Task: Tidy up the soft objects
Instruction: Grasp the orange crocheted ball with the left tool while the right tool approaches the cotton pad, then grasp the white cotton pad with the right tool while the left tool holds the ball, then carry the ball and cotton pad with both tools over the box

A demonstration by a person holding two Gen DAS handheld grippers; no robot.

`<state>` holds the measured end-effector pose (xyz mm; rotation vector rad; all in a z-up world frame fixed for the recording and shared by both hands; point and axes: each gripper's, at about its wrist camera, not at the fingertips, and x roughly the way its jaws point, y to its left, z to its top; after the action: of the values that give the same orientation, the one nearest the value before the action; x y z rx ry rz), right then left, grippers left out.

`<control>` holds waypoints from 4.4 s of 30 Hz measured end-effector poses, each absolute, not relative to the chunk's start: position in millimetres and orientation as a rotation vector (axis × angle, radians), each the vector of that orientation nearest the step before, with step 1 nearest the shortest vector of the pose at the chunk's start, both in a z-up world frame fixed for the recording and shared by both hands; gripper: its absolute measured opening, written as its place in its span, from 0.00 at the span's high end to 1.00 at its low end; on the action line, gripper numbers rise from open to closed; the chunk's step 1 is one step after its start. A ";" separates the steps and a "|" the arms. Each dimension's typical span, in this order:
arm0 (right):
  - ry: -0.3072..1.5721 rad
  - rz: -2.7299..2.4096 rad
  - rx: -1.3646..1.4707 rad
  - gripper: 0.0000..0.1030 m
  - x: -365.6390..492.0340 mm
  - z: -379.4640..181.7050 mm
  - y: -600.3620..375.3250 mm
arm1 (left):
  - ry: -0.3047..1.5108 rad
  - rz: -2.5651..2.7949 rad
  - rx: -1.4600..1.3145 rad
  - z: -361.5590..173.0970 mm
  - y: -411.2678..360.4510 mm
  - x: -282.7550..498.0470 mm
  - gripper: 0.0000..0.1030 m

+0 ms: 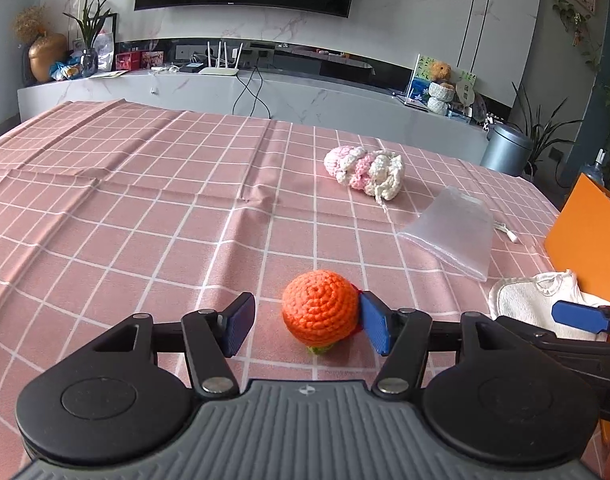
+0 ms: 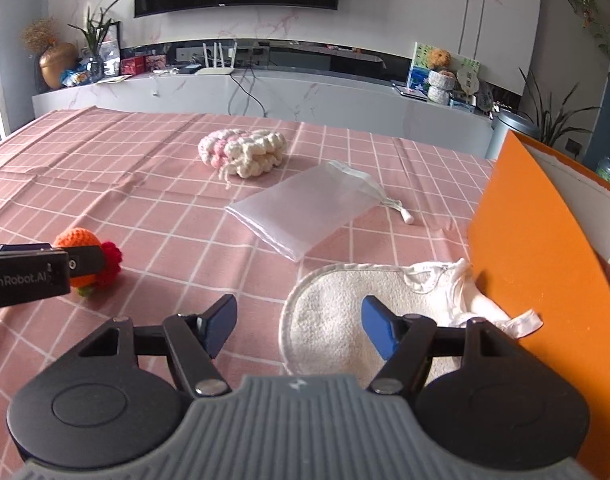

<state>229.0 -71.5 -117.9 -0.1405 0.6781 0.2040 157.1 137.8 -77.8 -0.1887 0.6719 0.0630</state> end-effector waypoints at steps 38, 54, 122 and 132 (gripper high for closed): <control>0.676 0.138 -0.166 0.92 229.9 -121.8 -87.4 | 0.670 0.008 -0.173 -69.0 117.3 153.5 0.55; 0.541 0.247 -0.170 0.92 187.1 -69.0 -89.6 | 0.618 -0.045 -0.153 -35.3 98.5 131.2 0.55; 0.516 0.079 -0.131 0.92 142.3 5.5 -306.0 | 0.523 -0.606 0.236 19.4 -127.7 137.0 0.55; 0.655 0.083 -0.061 0.91 165.1 -22.6 -322.9 | 0.607 -0.651 0.318 -4.6 -147.1 146.4 0.55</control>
<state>165.1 -322.9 -22.6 -0.0606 0.6554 0.0828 146.4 -147.1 -4.6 0.3176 0.6074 -0.6509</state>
